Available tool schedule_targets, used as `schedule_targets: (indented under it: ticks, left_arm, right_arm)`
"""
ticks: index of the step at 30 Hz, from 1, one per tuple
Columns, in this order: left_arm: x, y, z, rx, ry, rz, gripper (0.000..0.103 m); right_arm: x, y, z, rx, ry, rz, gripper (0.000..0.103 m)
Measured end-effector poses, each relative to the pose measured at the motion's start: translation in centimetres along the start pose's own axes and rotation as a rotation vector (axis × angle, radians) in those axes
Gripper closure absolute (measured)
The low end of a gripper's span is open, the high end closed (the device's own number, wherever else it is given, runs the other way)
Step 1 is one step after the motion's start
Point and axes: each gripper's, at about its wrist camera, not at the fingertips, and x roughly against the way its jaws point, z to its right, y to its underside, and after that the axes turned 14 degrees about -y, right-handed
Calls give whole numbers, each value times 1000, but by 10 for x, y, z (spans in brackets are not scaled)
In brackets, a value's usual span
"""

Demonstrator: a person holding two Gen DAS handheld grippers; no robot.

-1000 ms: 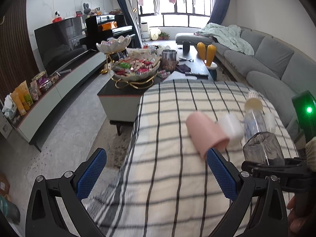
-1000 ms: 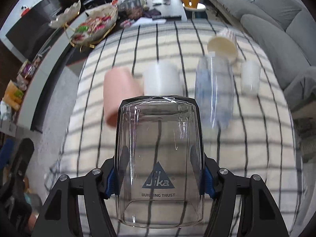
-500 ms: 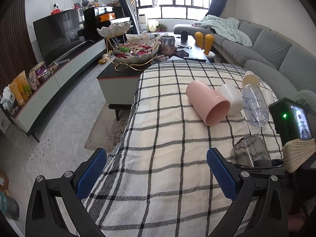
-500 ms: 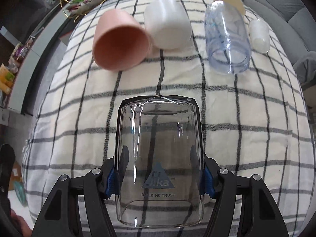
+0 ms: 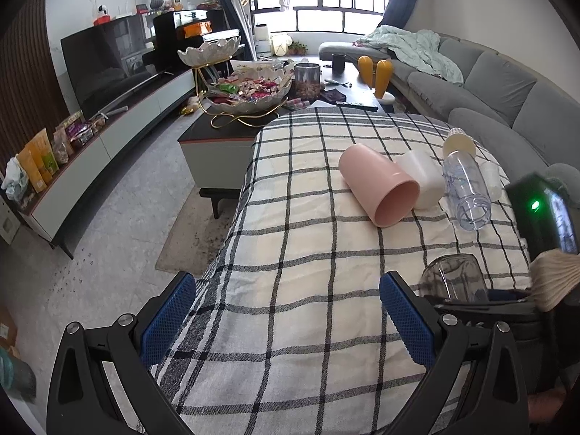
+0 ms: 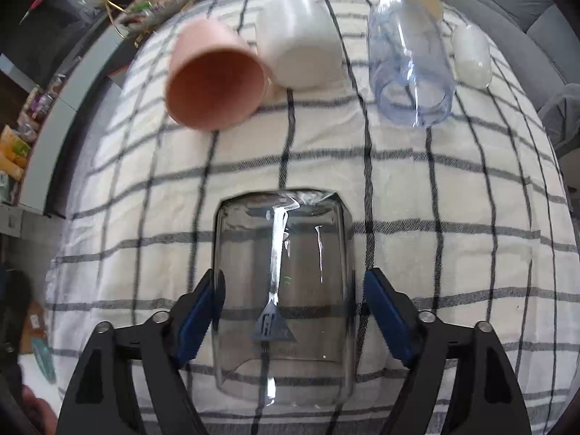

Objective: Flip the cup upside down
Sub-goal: 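Lift the clear glass cup with the right gripper and carry it toward the left gripper, then grasp the clear glass cup with the left gripper while the right gripper releases it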

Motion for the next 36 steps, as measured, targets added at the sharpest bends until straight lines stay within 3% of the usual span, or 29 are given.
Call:
schedule_targets:
  ticks: [6, 15, 23, 30, 36]
  left_arm:
    - [17, -3, 15, -18, 10, 8, 0]
    - [36, -9, 87, -106, 85, -21, 0]
    - [29, -17, 139, -164, 88, -48, 0]
    - [-7, -23, 168, -199, 75, -229, 0]
    - [-40, -24, 194, -311, 46, -435, 0]
  right_arm:
    - [47, 4, 18, -6, -27, 105, 22]
    - [115, 21, 72, -57, 87, 265, 20]
    - [136, 30, 124, -143, 120, 304, 20]
    - [130, 20, 146, -177, 103, 284, 20]
    - [122, 0, 153, -182, 83, 253, 20]
